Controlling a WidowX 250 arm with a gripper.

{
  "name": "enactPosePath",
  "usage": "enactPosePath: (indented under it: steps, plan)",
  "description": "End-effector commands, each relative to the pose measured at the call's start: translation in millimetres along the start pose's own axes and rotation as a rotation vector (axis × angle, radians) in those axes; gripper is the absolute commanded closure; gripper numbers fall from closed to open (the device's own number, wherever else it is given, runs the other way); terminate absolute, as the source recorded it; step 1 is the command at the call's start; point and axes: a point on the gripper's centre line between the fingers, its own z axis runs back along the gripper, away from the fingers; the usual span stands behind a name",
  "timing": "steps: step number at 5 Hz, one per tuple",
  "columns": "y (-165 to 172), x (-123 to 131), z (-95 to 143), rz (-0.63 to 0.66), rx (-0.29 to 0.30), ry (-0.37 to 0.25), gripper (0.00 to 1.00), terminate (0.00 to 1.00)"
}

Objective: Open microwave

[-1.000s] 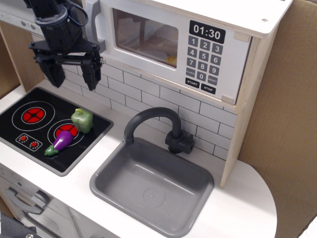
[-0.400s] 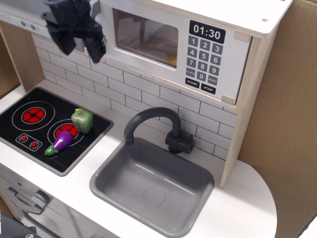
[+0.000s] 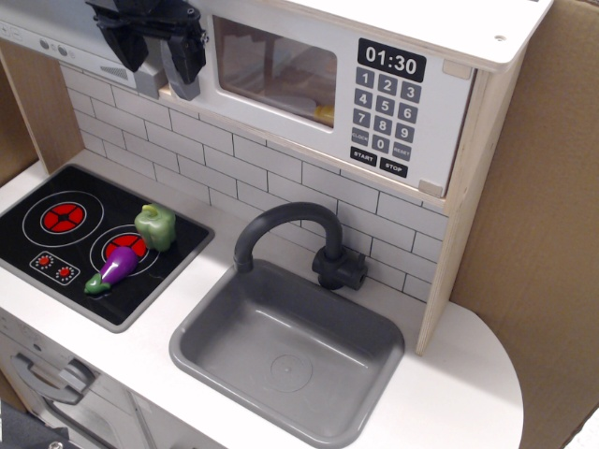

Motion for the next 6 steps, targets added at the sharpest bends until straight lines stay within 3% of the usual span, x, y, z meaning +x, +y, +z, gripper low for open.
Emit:
enactPosePath:
  steps: [1,2,3,6]
  plan:
    - [1,16,21,-0.111,-0.033,-0.055,1.00,0.00]
    - [2,17,21,-0.120,-0.071,-0.067,1.00,0.00]
    - [1,13,22,-0.131,-0.074,-0.079,1.00,0.00]
    - [-4,-41,38,-0.196,-0.095,-0.089,1.00,0.00]
